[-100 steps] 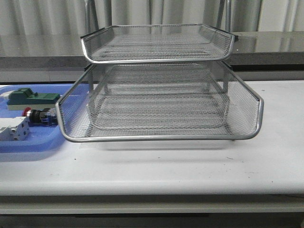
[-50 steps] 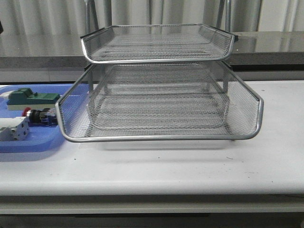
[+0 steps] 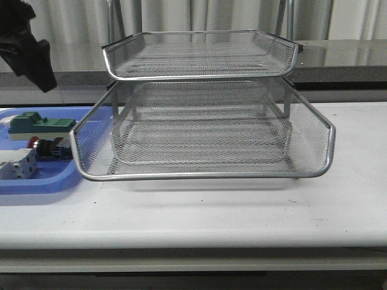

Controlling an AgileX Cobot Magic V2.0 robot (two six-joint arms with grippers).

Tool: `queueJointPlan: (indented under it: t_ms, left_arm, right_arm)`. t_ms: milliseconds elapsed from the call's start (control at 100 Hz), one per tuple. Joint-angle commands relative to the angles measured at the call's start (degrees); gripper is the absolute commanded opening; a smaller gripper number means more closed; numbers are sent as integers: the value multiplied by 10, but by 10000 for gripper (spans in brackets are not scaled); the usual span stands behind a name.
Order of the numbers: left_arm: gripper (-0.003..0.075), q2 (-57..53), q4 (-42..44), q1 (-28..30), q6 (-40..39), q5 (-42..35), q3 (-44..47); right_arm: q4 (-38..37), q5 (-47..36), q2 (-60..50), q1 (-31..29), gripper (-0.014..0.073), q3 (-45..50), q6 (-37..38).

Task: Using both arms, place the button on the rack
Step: 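Lower the left gripper and grasp the red-capped push button, lift it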

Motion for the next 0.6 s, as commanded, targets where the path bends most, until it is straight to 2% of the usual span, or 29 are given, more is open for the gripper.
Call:
queueJointPlan:
  t_ms: [0, 160, 590]
  left_arm:
    - [620, -7, -15, -4, 32, -7, -26]
    - [620, 29, -15, -4, 74, -7, -29]
    - [620, 79, -27, -4, 114, -13, -29]
  right_arm:
    - [-5, -34, 3, -3, -70, -19, 0]
    - [-5, -34, 3, -3, -70, -19, 0]
    - [-5, -34, 3, -3, -70, -19, 0]
